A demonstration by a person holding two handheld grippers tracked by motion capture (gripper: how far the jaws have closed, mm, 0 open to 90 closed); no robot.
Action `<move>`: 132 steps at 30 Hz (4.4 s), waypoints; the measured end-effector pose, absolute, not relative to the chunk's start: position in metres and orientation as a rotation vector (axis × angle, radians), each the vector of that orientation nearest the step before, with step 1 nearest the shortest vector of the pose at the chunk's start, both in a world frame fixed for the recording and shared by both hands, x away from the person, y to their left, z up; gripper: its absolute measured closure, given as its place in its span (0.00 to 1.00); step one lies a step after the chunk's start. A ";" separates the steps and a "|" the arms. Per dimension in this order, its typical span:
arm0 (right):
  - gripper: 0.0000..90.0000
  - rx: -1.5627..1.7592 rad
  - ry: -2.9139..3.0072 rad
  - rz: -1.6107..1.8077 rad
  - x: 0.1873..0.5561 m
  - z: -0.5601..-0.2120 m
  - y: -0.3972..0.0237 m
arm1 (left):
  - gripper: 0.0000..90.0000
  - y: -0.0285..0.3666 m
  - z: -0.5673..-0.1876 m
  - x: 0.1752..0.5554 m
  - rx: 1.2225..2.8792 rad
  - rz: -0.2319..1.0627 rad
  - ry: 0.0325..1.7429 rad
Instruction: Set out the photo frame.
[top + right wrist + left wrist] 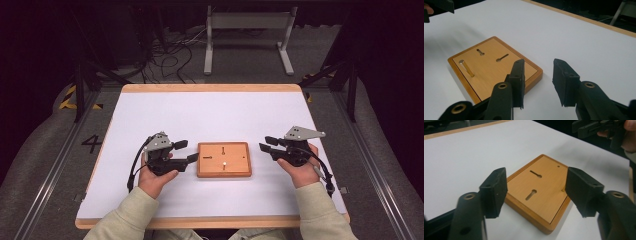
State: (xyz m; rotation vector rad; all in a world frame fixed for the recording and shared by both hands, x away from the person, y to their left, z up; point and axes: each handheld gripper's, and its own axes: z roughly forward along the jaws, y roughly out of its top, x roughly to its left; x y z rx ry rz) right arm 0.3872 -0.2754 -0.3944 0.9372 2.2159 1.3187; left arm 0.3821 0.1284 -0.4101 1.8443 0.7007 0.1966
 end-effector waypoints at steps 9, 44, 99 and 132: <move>0.67 0.994 2.162 1.352 0.386 -0.391 -0.283 | 0.28 0.112 -0.407 0.385 1.814 0.116 0.676; 0.72 1.036 2.161 1.322 0.384 -0.392 -0.284 | 0.42 0.042 -0.448 0.383 2.001 0.114 0.603; 0.77 0.952 2.261 1.294 0.383 -0.387 -0.272 | 0.93 0.028 -0.455 0.356 2.161 0.586 0.090; 0.31 1.195 2.500 1.216 0.426 -0.422 -0.229 | 0.93 0.027 -0.460 0.339 2.173 0.718 -0.017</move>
